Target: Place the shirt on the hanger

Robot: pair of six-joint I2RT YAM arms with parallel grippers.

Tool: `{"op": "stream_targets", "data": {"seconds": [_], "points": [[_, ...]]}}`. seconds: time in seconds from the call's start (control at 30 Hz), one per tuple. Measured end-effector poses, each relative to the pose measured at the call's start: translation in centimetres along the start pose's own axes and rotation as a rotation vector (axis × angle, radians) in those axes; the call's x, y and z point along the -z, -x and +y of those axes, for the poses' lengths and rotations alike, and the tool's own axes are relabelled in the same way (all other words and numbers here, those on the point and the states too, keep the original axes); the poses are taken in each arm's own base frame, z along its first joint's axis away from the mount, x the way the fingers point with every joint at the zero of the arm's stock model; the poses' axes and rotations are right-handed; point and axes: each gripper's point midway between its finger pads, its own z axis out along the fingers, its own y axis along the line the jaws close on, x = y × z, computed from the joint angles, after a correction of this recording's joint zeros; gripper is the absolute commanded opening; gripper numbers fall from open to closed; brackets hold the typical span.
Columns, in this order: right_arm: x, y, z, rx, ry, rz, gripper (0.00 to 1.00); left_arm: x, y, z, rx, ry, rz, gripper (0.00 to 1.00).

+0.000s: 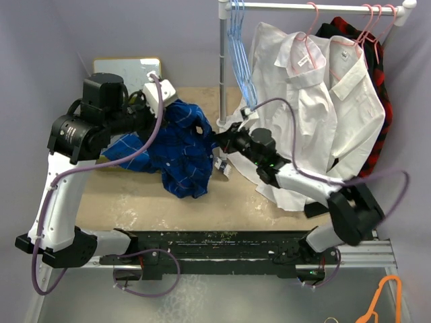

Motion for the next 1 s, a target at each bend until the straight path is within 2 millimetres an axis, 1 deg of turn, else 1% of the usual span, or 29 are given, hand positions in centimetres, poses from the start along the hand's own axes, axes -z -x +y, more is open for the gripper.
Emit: {"op": "stream_targets", "data": {"seconds": [0.07,0.1,0.17,0.27,0.33,0.47,0.53,0.67,0.73,0.8,0.87,0.9,0.97,1.0], "points": [[2.2,3.3,1.3,0.036,-0.011,-0.062,0.00,-0.4,0.1,-1.3,-0.021,-0.063,-0.005,0.00],[3.0,4.4,1.8,0.048,-0.014,-0.083,0.00,-0.6,0.2,-1.8,-0.027,-0.085,-0.006,0.00],[5.3,6.9,2.5,0.083,-0.044,-0.128,0.00,-1.3,0.4,-2.9,-0.039,-0.133,-0.006,0.00],[8.0,9.0,2.7,0.116,-0.093,-0.158,0.00,-2.8,0.6,-4.2,-0.050,-0.192,0.005,0.00],[9.6,9.5,2.6,0.130,-0.124,-0.162,0.00,-4.1,1.1,-5.0,-0.054,-0.229,0.006,0.00],[12.9,10.4,2.2,0.156,-0.193,-0.160,0.00,-6.5,2.5,-5.8,-0.050,-0.264,-0.012,0.00],[14.5,11.4,2.2,0.173,-0.227,-0.168,0.00,-7.3,3.3,-6.1,-0.040,-0.273,-0.029,0.00],[17.2,14.8,3.3,0.200,-0.265,-0.220,0.00,-8.5,4.8,-6.0,-0.005,-0.261,-0.067,0.00],[18.3,16.5,4.1,0.207,-0.269,-0.252,0.00,-9.0,4.9,-5.6,0.009,-0.230,-0.070,0.00],[19.0,17.8,4.6,0.211,-0.278,-0.277,0.00,-9.7,4.3,-4.8,0.015,-0.179,-0.062,0.00],[19.2,18.3,4.8,0.212,-0.281,-0.286,0.00,-10.6,2.2,-4.2,0.027,-0.126,-0.015,0.00],[19.0,18.3,4.7,0.212,-0.283,-0.280,0.00,-11.1,0.8,-4.0,0.032,-0.102,0.018,0.00],[18.1,17.5,4.2,0.208,-0.294,-0.249,0.00,-12.0,-2.9,-3.7,0.041,-0.056,0.106,0.00],[17.4,16.9,3.9,0.203,-0.299,-0.230,0.00,-12.5,-5.0,-3.6,0.046,-0.033,0.158,0.00]]}}
